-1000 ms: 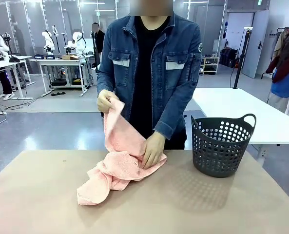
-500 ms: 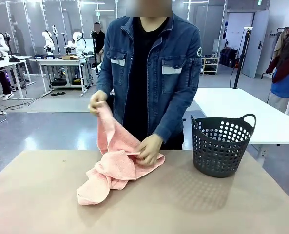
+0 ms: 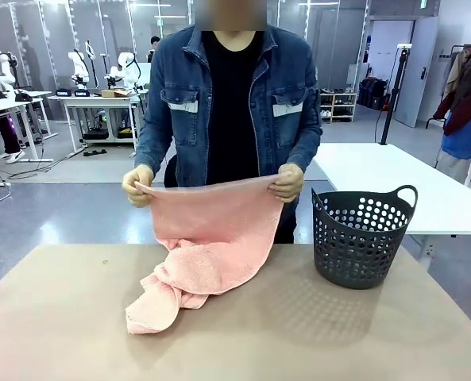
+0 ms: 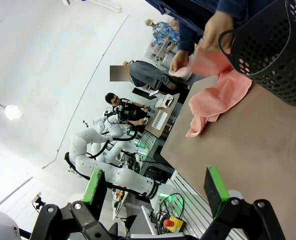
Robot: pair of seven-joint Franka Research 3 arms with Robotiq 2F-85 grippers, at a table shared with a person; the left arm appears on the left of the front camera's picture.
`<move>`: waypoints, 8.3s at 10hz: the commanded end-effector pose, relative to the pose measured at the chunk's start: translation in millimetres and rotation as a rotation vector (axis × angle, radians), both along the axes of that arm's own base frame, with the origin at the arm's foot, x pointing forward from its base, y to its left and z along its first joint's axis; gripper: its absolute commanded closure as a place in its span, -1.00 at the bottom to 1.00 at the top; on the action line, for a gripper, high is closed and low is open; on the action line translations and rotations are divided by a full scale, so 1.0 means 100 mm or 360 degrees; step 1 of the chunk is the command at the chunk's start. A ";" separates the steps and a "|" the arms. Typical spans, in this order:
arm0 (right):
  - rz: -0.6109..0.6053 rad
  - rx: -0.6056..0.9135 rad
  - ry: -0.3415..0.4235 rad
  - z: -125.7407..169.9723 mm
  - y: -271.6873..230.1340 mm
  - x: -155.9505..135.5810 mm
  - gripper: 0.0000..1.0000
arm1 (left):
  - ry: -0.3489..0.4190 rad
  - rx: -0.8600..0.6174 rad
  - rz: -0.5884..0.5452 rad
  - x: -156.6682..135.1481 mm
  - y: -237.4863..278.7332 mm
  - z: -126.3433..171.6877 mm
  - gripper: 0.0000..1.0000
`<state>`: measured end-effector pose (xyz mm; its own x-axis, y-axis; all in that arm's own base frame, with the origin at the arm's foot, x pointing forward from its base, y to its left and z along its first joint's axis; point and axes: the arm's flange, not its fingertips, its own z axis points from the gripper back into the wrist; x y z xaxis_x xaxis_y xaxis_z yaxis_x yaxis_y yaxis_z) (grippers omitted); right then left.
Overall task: Fold the towel.
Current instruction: Grab the top end of the 100 cm Hotel Towel extended by the human, then release the end of the 100 cm Hotel Towel you were holding and grab the top end of the folded side.
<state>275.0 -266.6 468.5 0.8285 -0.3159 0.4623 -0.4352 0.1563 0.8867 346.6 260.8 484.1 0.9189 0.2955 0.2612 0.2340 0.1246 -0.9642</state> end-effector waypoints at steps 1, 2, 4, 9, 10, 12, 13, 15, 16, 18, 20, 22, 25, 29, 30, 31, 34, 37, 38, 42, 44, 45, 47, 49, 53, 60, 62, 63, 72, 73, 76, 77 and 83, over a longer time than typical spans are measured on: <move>0.0011 0.0007 -0.0018 0.01 -0.01 -0.01 -1.00 | 0.0008 0.0003 -0.0030 -0.02 0.03 0.02 -1.00; 0.0011 0.0007 -0.0018 0.01 -0.01 -0.01 -1.00 | 0.0008 0.0003 -0.0030 -0.02 0.03 0.02 -1.00; 0.0011 0.0007 -0.0018 0.01 -0.01 -0.01 -1.00 | 0.0008 0.0003 -0.0030 -0.02 0.03 0.02 -1.00; -0.0033 -0.0126 -0.0094 0.15 -0.04 -0.02 -1.00 | -0.0090 0.0187 0.0017 -0.03 0.00 0.15 -1.00; -0.0047 -0.0278 -0.0221 0.38 -0.06 -0.06 -1.00 | -0.0249 0.0415 -0.0010 -0.07 -0.04 0.41 -1.00; 0.0017 -0.0805 -0.0490 0.96 0.05 -0.18 -1.00 | -0.0527 0.0953 -0.0100 -0.16 -0.20 1.04 -1.00; 0.0053 -0.1007 -0.0602 1.26 0.16 -0.20 -1.00 | -0.0654 0.1165 -0.0147 -0.20 -0.36 1.35 -1.00; 0.0116 -0.1395 -0.0818 1.77 0.61 -0.22 -1.00 | -0.0976 0.1662 -0.0288 -0.32 -0.92 1.95 -1.00; 0.0145 -0.1606 -0.0956 1.99 0.85 -0.26 -1.00 | -0.1155 0.1877 -0.0344 -0.38 -1.27 2.19 -1.00; 0.0280 -0.2006 -0.1234 2.37 1.36 -0.41 -1.00 | -0.1441 0.2136 -0.0543 -0.55 -1.99 2.45 -1.00; 0.0391 -0.2201 -0.1408 2.55 1.81 -0.49 -1.00 | -0.1621 0.2261 -0.0705 -0.63 -2.52 2.42 -1.00; 0.0484 -0.2232 -0.1467 2.58 2.16 -0.52 -1.00 | -0.1689 0.2234 -0.0689 -0.67 -2.81 2.41 -1.00; 0.0514 -0.2207 -0.1482 2.57 2.26 -0.48 -1.00 | -0.1630 0.2119 -0.0684 -0.63 -2.84 2.41 -1.00; 0.0557 -0.2211 -0.1538 2.61 2.27 -0.52 -1.00 | -0.1695 0.2193 -0.0741 -0.64 -2.91 2.41 -1.00; 0.0557 -0.2211 -0.1538 2.61 2.27 -0.52 -1.00 | -0.1695 0.2147 -0.0760 -0.63 -2.90 2.39 -1.00; 0.0586 -0.2197 -0.1573 2.59 2.26 -0.50 -1.00 | -0.1797 0.2358 -0.0932 -0.72 -3.13 2.50 -1.00; 0.0687 -0.2394 -0.1557 2.96 3.03 -0.26 -1.00 | -0.2010 0.2623 -0.1167 -0.53 -3.92 2.85 -1.00; 0.0838 -0.2587 -0.1599 3.27 3.72 -0.04 -1.00 | -0.1973 0.2723 -0.1371 -0.27 -4.55 3.10 -1.00; 0.0885 -0.2593 -0.1610 3.33 3.90 0.09 -1.00 | -0.1970 0.2711 -0.1419 -0.17 -4.68 3.10 -1.00; 0.1099 -0.2674 -0.1731 3.32 4.60 0.53 -1.00 | -0.1863 0.2709 -0.1535 0.12 -5.10 2.91 -1.00; 0.1165 -0.2651 -0.1701 3.17 4.85 0.78 -1.00 | -0.1878 0.2688 -0.1561 0.22 -5.16 2.75 -1.00; 0.1227 -0.2648 -0.1681 3.07 4.94 0.92 -1.00 | -0.1874 0.2677 -0.1567 0.28 -5.18 2.68 -1.00; 0.1327 -0.2590 -0.1674 2.92 5.09 1.13 -1.00 | -0.1823 0.2661 -0.1598 0.39 -5.23 2.57 -1.00; 0.1384 -0.2583 -0.1671 2.78 5.20 1.28 -1.00 | -0.1770 0.2660 -0.1613 0.56 -5.27 2.46 -1.00; 0.1451 -0.2561 -0.1553 2.49 5.25 1.52 -1.00 | -0.1735 0.2636 -0.1590 0.81 -5.32 2.24 -1.00; 0.1448 -0.2549 -0.1397 2.00 5.17 1.81 -1.00 | -0.1576 0.2587 -0.1571 1.18 -5.27 1.95 -1.00; 0.1453 -0.2571 -0.1343 1.90 5.19 1.84 -1.00 | -0.1574 0.2515 -0.1580 1.23 -5.22 1.88 -1.00; 0.1441 -0.2563 -0.1331 1.87 5.19 1.86 -1.00 | -0.1552 0.2522 -0.1573 1.25 -5.19 1.85 -0.47; 0.1368 -0.2544 -0.1343 1.79 5.17 1.89 1.00 | -0.1552 0.2488 -0.1541 1.19 -5.12 1.90 1.00; 0.1364 -0.2538 -0.1348 1.80 5.17 1.88 1.00 | -0.1553 0.2487 -0.1538 1.19 -5.12 1.90 1.00; 0.1321 -0.2500 -0.1324 1.77 5.05 1.86 1.00 | -0.1536 0.2487 -0.1508 1.16 -5.11 1.88 1.00; 0.1378 -0.2495 -0.1282 1.72 4.96 1.84 1.00 | -0.1540 0.2519 -0.1547 1.13 -5.08 1.83 1.00; 0.1400 -0.2520 -0.1362 1.86 5.14 1.93 1.00 | -0.1565 0.2514 -0.1567 1.23 -5.15 1.88 1.00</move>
<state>466.3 247.1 653.4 -0.0435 0.9859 0.1617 -0.9724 -0.0047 -0.2331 468.4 -256.4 670.0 0.0319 -0.9919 0.1229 0.9634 0.0632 0.2607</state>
